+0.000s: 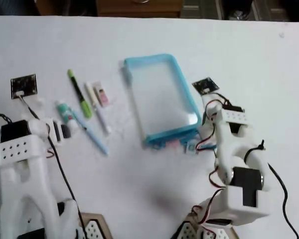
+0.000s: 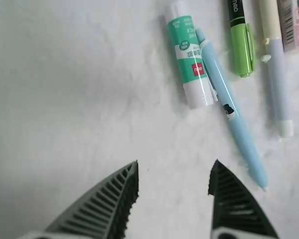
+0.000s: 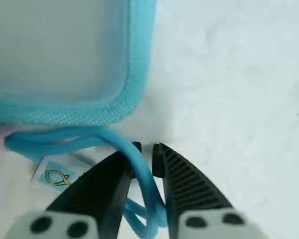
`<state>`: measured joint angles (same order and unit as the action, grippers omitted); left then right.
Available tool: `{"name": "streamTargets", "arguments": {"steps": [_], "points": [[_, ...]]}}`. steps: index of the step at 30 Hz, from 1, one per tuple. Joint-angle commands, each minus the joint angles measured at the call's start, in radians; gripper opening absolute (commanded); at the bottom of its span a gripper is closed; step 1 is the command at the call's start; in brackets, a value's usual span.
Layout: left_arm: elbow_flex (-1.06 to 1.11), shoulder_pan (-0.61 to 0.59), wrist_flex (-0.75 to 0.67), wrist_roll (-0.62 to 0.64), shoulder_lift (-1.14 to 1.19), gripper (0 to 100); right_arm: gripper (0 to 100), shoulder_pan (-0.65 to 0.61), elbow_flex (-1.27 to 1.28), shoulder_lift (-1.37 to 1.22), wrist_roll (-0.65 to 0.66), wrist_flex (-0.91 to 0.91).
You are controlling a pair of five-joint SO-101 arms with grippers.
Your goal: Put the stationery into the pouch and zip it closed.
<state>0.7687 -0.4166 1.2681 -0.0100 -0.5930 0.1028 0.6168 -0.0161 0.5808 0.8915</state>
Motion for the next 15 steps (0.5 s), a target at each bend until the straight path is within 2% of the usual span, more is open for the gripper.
{"name": "streamTargets", "arguments": {"steps": [1,9,15], "points": [[-0.046,0.01,0.006,0.0,0.001,24,2.2,-0.012,-0.026,0.176,-0.003,0.047],[-0.046,0.01,0.006,0.0,0.001,24,1.6,-0.025,-0.032,0.714,-0.089,0.094],[-0.048,0.01,0.006,0.0,0.001,24,1.6,-0.09,-0.032,0.986,-0.175,0.091]]}}
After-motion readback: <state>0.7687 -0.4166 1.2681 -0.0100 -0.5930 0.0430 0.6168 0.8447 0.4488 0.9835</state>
